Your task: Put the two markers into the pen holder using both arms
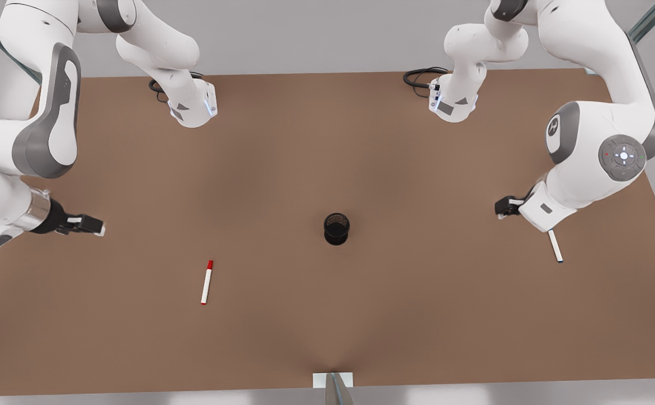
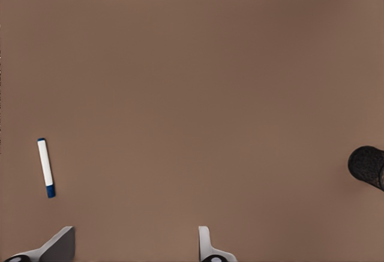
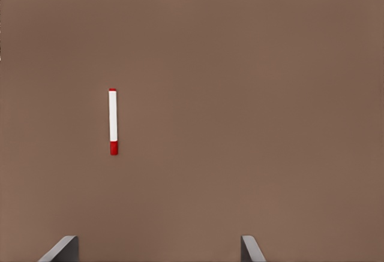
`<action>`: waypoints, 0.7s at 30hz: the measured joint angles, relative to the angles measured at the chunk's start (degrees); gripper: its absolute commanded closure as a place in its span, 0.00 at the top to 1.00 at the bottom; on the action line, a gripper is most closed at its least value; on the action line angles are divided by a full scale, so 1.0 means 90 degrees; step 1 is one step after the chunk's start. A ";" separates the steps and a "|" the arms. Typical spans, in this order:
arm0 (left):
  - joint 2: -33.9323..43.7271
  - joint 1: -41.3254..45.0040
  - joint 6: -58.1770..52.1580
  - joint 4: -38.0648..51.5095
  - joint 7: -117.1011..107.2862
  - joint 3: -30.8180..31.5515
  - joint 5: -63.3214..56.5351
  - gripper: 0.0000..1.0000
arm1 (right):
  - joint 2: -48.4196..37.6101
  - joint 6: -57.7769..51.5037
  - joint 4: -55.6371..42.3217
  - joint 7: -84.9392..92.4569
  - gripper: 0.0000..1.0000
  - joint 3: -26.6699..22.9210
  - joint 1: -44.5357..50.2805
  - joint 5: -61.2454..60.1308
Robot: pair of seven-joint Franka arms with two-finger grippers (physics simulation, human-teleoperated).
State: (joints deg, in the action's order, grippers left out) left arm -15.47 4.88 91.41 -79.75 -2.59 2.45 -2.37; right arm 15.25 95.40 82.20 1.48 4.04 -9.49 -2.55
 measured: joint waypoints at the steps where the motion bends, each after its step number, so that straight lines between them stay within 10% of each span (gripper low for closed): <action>1: -0.0005 -0.0003 0.0084 0.0000 -0.0002 0.0000 -0.0013 1.00 | 0.0001 0.0073 0.0000 0.0005 1.00 0.0000 0.0000 0.0000; 21: -0.2133 -0.2113 0.3484 -0.1440 0.0542 -0.0126 0.0393 1.00 | 0.0625 0.0363 -0.0304 0.0164 1.00 0.0090 -0.0307 0.0312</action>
State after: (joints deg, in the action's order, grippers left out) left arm -34.67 -14.14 122.76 -92.70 2.29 1.31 1.16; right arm 20.87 98.66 79.47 2.95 4.85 -12.26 0.26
